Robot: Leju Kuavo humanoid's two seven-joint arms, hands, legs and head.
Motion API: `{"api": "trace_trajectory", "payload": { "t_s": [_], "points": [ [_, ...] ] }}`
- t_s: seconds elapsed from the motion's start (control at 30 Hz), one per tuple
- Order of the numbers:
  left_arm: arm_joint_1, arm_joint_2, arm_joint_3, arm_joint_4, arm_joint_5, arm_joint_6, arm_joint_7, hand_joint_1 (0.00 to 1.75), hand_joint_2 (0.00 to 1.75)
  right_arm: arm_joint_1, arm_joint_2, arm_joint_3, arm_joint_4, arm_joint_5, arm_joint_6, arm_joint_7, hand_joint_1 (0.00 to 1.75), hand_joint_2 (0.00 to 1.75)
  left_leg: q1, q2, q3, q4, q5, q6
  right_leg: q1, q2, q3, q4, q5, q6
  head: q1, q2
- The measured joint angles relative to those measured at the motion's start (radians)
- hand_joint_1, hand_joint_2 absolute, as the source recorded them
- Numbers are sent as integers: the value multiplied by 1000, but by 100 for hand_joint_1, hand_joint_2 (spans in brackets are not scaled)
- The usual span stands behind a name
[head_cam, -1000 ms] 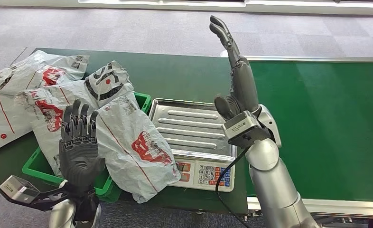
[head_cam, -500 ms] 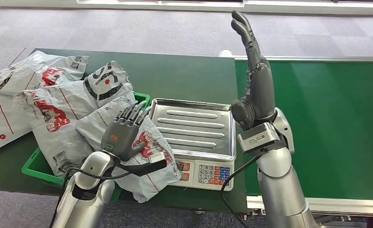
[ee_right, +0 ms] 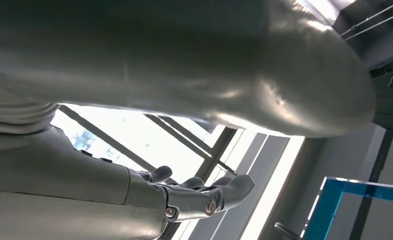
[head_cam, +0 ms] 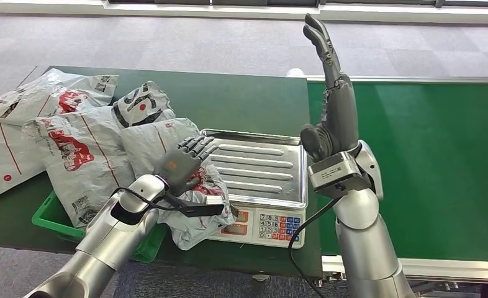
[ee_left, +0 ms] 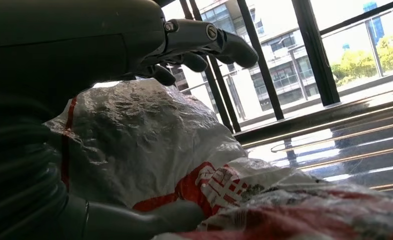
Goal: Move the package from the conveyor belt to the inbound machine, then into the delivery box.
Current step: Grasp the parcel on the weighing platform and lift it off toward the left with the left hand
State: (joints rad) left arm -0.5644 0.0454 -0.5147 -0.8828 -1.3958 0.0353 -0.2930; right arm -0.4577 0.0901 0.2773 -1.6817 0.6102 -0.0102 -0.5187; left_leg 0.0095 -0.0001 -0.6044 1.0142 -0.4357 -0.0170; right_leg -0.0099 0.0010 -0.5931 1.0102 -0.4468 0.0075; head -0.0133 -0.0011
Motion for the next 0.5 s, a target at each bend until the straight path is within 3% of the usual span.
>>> {"api": "trace_trajectory", "payload": {
  "t_s": [0.5],
  "points": [
    [-34, 28, -42, 71, 23, -8, -11, 175, 175, -2, 3, -1, 29, 4, -11, -5, 0, 0, 1, 5, 6, -4, 4, -5, 1, 4, 1, 0, 5, -6, 0, 0]
  ]
}}
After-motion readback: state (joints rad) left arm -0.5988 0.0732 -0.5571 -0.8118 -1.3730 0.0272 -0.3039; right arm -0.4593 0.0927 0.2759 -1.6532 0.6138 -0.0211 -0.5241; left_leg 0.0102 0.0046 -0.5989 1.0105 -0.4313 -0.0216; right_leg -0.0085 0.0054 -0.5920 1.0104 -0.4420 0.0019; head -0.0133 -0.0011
